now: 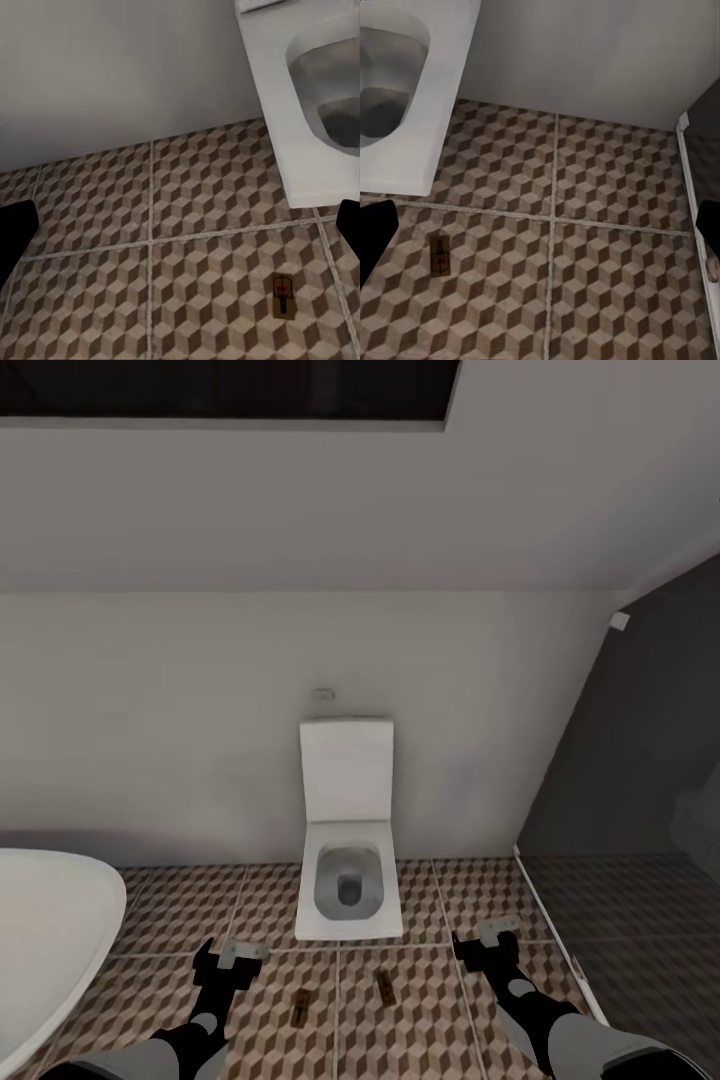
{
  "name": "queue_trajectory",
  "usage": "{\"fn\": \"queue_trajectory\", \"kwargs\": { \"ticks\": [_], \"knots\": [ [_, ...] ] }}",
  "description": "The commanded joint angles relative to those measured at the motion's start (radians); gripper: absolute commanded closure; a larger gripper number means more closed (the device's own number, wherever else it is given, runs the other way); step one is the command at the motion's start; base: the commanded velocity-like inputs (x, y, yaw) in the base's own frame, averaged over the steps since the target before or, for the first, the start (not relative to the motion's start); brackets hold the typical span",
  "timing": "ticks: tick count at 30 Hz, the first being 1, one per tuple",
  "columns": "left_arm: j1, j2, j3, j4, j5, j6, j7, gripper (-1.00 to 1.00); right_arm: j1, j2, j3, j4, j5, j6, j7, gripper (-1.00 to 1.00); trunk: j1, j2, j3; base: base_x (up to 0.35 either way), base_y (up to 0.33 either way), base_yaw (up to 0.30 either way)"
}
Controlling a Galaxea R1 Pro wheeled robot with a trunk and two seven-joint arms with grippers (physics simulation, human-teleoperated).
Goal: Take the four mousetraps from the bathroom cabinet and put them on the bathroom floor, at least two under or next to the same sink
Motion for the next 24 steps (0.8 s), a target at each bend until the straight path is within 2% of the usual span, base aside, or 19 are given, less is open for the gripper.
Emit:
{"fn": "queue_trajectory", "kwargs": {
  "ticks": [1, 13, 19, 24],
  "knots": [
    [-0.002, -0.001, -0.008, 0.005, 0.000, -0.005, 0.007, -1.00, -0.001, 0.000, 0.009, 0.001, -0.006, -0.003, -0.003, -1.00, 0.001, -0.002, 0.000, 0.000, 0.000, 0.000],
    [-0.002, -0.001, -0.008, 0.005, 0.000, -0.005, 0.007, -1.00, -0.001, 0.000, 0.009, 0.001, -0.006, -0.003, -0.003, -1.00, 0.001, -0.002, 0.018, 0.000, 0.000, 0.000],
    [-0.001, -0.011, -0.008, 0.007, 0.002, 0.001, 0.005, -1.00, -0.001, 0.001, 0.009, 0.002, -0.006, 0.001, -0.004, -1.00, 0.001, -0.002, 0.028, 0.000, 0.000, 0.000],
    [0.037, -0.013, -0.008, 0.009, 0.003, 0.012, -0.007, -1.00, 0.001, 0.004, 0.009, 0.002, -0.006, 0.006, -0.003, -1.00, 0.001, -0.002, 0.034, 0.000, 0.000, 0.000]
  ]
}}
